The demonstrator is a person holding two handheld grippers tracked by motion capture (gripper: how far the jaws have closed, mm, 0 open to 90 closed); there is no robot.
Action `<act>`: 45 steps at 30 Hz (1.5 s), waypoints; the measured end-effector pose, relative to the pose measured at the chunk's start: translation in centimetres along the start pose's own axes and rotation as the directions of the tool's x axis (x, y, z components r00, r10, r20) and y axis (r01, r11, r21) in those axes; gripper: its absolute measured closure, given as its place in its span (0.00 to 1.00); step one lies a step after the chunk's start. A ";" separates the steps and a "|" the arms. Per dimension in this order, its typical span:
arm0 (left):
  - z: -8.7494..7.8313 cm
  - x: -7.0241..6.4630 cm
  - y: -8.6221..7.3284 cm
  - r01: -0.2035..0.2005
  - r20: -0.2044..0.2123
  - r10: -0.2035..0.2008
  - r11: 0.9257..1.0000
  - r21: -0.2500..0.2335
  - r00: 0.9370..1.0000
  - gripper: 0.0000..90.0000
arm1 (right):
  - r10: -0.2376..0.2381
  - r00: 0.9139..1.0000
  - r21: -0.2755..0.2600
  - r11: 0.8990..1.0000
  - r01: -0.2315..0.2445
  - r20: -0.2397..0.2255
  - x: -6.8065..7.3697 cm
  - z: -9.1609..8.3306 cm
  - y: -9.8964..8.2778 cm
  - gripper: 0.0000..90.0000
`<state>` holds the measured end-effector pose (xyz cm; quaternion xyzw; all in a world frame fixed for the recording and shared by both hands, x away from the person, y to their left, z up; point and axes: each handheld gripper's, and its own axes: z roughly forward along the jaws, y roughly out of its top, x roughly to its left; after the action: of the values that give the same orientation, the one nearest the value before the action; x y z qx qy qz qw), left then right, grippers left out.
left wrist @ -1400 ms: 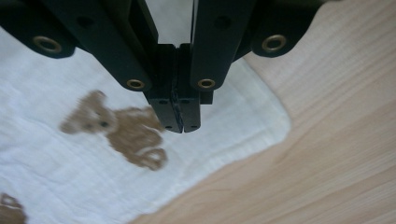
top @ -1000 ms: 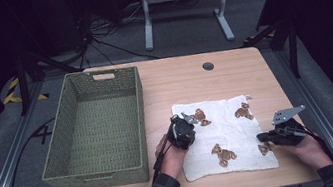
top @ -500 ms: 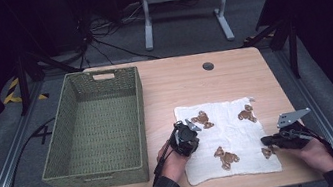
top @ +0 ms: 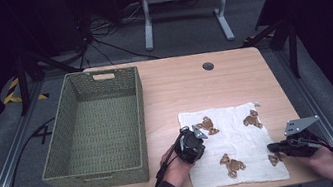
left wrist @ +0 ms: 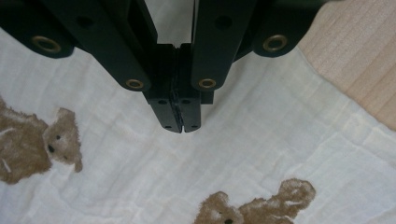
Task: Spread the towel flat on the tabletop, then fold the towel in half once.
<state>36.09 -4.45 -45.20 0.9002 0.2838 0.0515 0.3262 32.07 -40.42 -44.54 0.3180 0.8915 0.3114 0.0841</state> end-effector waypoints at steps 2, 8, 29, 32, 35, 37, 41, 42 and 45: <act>-0.2 0.2 0.2 0.008 -0.009 -0.008 1.000 -0.014 1.000 0.97 | 0.008 1.000 -0.009 1.000 -0.008 0.007 -0.1 -0.1 0.2 0.93; -0.6 1.5 1.3 0.023 -0.067 -0.026 0.999 -0.044 0.997 0.86 | 0.017 0.999 -0.059 0.998 -0.015 0.039 -1.3 -0.1 1.8 0.83; 0.0 8.3 4.1 0.135 -0.213 -0.152 0.986 -0.094 0.965 0.70 | 0.056 0.991 -0.129 0.991 -0.040 0.124 -7.9 2.2 6.8 0.73; 0.4 8.9 4.2 0.134 -0.234 -0.155 0.986 -0.101 0.960 0.70 | 0.068 0.988 -0.128 0.990 -0.050 0.140 -8.7 2.5 7.0 0.73; 1.3 9.9 4.2 0.170 -0.234 -0.185 0.982 -0.082 0.955 0.69 | 0.085 0.984 -0.134 0.989 -0.064 0.154 -10.0 3.1 7.3 0.72; 1.3 10.3 4.2 0.168 -0.247 -0.181 0.983 -0.073 0.952 0.69 | 0.096 0.984 -0.154 0.985 -0.073 0.150 -10.6 3.5 7.4 0.72; 1.5 10.8 4.2 0.178 -0.243 -0.192 0.981 -0.078 0.951 0.69 | 0.098 0.984 -0.154 0.985 -0.074 0.152 -11.2 4.2 7.3 0.72; 1.5 11.0 4.2 0.173 -0.245 -0.186 0.982 -0.074 0.952 0.69 | 0.101 0.983 -0.154 0.985 -0.077 0.153 -11.3 4.4 7.3 0.72; 1.8 11.1 4.1 0.182 -0.242 -0.194 0.981 -0.071 0.951 0.69 | 0.104 0.983 -0.154 0.985 -0.081 0.153 -11.7 4.9 7.2 0.71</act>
<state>47.83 -1.94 -45.11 0.8475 0.4054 0.1389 0.3131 46.61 -40.89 -44.61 0.3761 0.8408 0.3532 0.1640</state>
